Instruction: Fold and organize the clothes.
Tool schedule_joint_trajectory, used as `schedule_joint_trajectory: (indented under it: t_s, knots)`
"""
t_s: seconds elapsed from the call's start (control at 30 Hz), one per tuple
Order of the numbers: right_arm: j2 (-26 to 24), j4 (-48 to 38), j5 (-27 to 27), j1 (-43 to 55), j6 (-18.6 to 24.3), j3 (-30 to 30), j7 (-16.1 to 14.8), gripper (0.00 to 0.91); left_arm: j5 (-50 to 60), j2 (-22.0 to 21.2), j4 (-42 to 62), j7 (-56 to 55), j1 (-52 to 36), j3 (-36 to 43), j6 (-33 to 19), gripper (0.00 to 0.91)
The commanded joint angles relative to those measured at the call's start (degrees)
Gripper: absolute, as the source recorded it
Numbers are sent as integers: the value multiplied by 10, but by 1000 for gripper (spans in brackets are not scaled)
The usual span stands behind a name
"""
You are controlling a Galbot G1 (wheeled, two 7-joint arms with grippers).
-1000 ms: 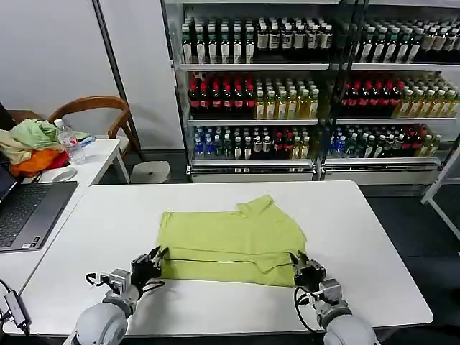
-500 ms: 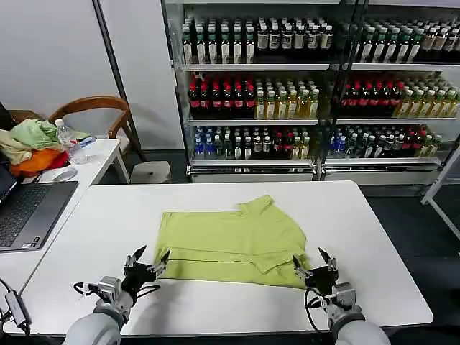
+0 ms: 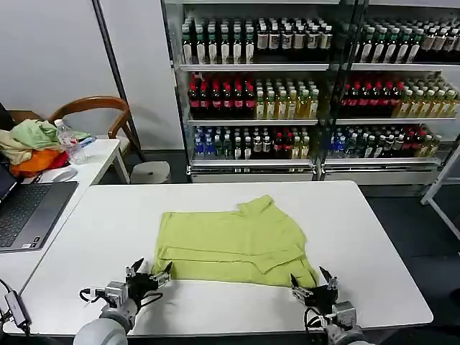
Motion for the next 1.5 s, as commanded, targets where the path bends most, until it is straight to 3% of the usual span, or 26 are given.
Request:
schedule_joint_trajectory:
  t_s: [0.03,0.7,1.13,1.5]
  knots:
    - [0,-1,10,-11,-1,1,0,0,0,-3,6,-8,2,2,9,40]
    - [-3,4,41,-16,-7,0,-6,0,36,-10,-4,28,23,14,6,30]
    - [-25,82,11,-131,4,45,-21,0,52,23,-101,34,151,-47,-6,40]
    - [-27,109,-13,-184,13,49,-20,0,60,22,-128,35,208,-74,-14,40]
